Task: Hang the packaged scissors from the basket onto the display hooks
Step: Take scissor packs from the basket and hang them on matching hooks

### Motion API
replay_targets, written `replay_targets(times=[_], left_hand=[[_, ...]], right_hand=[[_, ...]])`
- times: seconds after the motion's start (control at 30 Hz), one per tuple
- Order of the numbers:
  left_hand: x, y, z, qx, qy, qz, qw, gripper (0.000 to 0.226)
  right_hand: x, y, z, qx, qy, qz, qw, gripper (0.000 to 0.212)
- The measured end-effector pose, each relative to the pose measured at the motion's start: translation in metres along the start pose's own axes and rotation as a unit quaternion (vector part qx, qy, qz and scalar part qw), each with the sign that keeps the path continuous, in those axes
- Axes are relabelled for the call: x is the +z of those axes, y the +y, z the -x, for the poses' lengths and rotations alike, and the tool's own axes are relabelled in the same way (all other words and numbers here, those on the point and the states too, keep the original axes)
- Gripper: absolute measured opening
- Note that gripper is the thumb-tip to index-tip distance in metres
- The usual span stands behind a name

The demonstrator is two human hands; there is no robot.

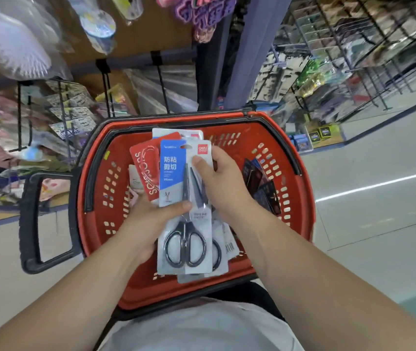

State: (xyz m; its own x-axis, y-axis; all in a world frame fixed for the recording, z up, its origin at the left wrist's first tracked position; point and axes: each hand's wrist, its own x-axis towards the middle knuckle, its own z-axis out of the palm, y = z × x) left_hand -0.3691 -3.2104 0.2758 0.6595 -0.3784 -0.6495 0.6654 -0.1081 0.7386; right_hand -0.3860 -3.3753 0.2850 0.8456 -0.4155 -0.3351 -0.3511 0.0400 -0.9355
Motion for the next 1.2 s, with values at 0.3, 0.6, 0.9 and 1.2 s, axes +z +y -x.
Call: replay_targets(times=[0.3,0.6,0.9,1.2], left_hand=[[0.009,-0.01,-0.006,-0.019,0.051,0.025,0.998,0.035],[-0.003,-0.021,-0.018,0.028,0.148,0.095,0.984,0.047],[0.008,-0.035,-0.02,0.024,0.156,0.083,0.984,0.039],[-0.001,-0.045,-0.023,0.008,0.098,0.169,0.981,0.05]], right_hand=[[-0.052,0.035,-0.002,0.133,0.021,0.03,0.99,0.023],[-0.123,0.102,-0.03,0.198,-0.077,0.544,0.812,0.055],[-0.13,0.113,-0.041,0.204,-0.082,0.567,0.794,0.058],[-0.13,0.127,-0.034,0.207,-0.057,0.513,0.831,0.054]])
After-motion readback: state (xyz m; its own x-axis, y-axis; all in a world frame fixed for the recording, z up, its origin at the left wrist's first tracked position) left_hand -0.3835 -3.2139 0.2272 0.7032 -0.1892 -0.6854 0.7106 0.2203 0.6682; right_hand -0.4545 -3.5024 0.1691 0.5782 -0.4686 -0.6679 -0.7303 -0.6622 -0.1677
